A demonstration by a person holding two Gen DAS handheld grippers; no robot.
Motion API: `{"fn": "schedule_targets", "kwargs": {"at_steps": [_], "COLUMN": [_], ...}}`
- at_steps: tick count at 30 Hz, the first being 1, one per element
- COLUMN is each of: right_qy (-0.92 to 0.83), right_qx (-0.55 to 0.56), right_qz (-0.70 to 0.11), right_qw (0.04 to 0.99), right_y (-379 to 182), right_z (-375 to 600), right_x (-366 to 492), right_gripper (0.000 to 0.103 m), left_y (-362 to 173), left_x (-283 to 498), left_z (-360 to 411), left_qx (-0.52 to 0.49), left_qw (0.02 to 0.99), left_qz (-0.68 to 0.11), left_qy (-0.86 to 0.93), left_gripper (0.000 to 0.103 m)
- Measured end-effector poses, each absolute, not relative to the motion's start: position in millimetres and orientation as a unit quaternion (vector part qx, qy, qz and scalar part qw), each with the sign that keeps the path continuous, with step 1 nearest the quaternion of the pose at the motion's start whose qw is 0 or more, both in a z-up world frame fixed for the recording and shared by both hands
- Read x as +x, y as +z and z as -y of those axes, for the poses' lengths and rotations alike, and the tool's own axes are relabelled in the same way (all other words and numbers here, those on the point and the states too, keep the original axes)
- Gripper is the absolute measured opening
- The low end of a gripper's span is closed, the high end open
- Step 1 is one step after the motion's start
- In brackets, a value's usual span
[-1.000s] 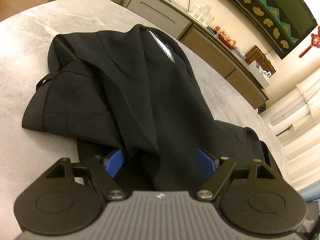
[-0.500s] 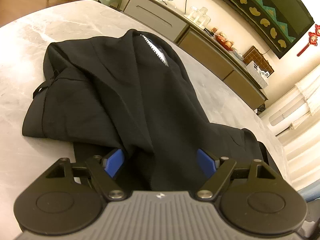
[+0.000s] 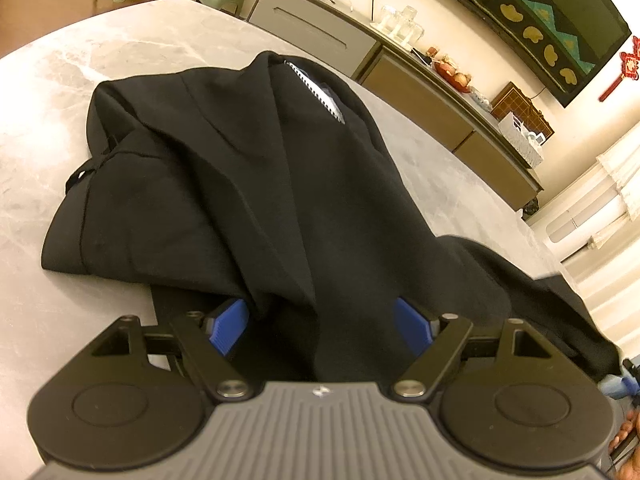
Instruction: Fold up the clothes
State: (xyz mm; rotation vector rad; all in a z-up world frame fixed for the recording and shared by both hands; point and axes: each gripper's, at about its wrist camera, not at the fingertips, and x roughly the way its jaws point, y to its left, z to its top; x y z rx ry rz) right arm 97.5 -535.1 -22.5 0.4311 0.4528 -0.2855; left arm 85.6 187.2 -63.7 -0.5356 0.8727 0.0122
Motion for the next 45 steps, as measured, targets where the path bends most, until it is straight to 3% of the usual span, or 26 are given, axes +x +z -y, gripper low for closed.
{"fn": "schedule_targets", "kwargs": {"at_steps": [7, 9, 13, 15, 16, 17, 18, 19, 22, 25, 27, 30, 32, 33, 35, 41, 43, 45], "right_qy": [-0.092, -0.056, -0.039, -0.034, -0.035, -0.036, -0.026, -0.001, 0.014, -0.037, -0.071, -0.04, -0.034, -0.031, -0.03, -0.033, -0.034, -0.035], "right_qx": [0.298, 0.239, 0.003, -0.04, -0.005, 0.03, 0.094, 0.193, 0.4, 0.499, 0.48, 0.486, 0.474, 0.468, 0.466, 0.468, 0.469, 0.47], "right_qz": [-0.315, -0.335, -0.344, -0.362, -0.366, -0.369, -0.353, -0.309, -0.232, -0.24, -0.295, -0.322, -0.322, -0.322, -0.323, -0.331, -0.334, -0.336], "right_qw": [0.896, 0.909, 0.938, 0.931, 0.93, 0.928, 0.931, 0.931, 0.887, 0.832, 0.823, 0.812, 0.819, 0.822, 0.823, 0.818, 0.817, 0.815], "right_y": [-56.5, -64.4, -74.3, -83.7, -80.3, -76.9, -70.1, -58.9, -57.2, -90.8, -107.7, -114.3, -109.6, -107.3, -105.7, -104.2, -103.8, -103.3], "right_z": [556.3, 542.1, 492.0, 486.0, 491.7, 497.4, 509.0, 527.7, 574.4, 605.7, 602.9, 595.9, 586.7, 582.1, 577.2, 567.1, 563.7, 560.4], "right_x": [71.2, 78.2, 87.2, 101.9, 107.1, 112.3, 111.2, 102.3, 83.5, 75.9, 82.9, 86.8, 84.8, 83.8, 80.8, 71.2, 67.9, 64.7], "right_gripper": [0.08, 0.081, 0.087, 0.063, 0.034, 0.001, 0.0, 0.0, 0.0, 0.0, 0.002, 0.017, 0.074, 0.079, 0.079, 0.083, 0.084, 0.084], "left_y": [-62.8, -64.1, -67.8, -69.2, -69.5, -69.4, -67.2, -63.7, -42.3, -42.4, -54.5, -64.9, -61.9, -61.0, -58.9, -60.4, -58.0, -54.6], "left_x": [84.7, 86.8, 91.2, 94.3, 95.7, 96.9, 98.8, 100.9, 100.8, 99.4, 103.1, 101.9, 98.1, 96.6, 94.4, 105.3, 110.3, 114.7], "left_z": [-182.8, -180.3, -173.0, -165.6, -162.1, -158.8, -160.2, -164.1, -210.7, -242.9, -246.1, -246.6, -248.9, -251.4, -258.2, -255.9, -249.2, -242.3], "left_qx": [-0.247, -0.244, -0.23, -0.209, -0.195, -0.179, -0.169, -0.161, -0.25, -0.302, -0.306, -0.308, -0.301, -0.302, -0.321, -0.331, -0.309, -0.284], "left_qw": [0.874, 0.874, 0.877, 0.883, 0.888, 0.893, 0.898, 0.902, 0.904, 0.891, 0.877, 0.866, 0.87, 0.871, 0.868, 0.866, 0.872, 0.879], "left_qz": [-0.418, -0.42, -0.422, -0.42, -0.416, -0.412, -0.406, -0.4, -0.345, -0.335, -0.366, -0.39, -0.383, -0.38, -0.37, -0.371, -0.375, -0.377], "left_qy": [0.002, 0.005, 0.011, 0.012, 0.015, 0.018, 0.023, 0.028, 0.036, 0.056, 0.063, 0.063, 0.074, 0.078, 0.078, 0.049, 0.054, 0.062], "left_gripper": [0.081, 0.081, 0.084, 0.086, 0.085, 0.06, 0.037, 0.004, 0.002, 0.003, 0.003, 0.008, 0.03, 0.035, 0.047, 0.062, 0.062, 0.049]}}
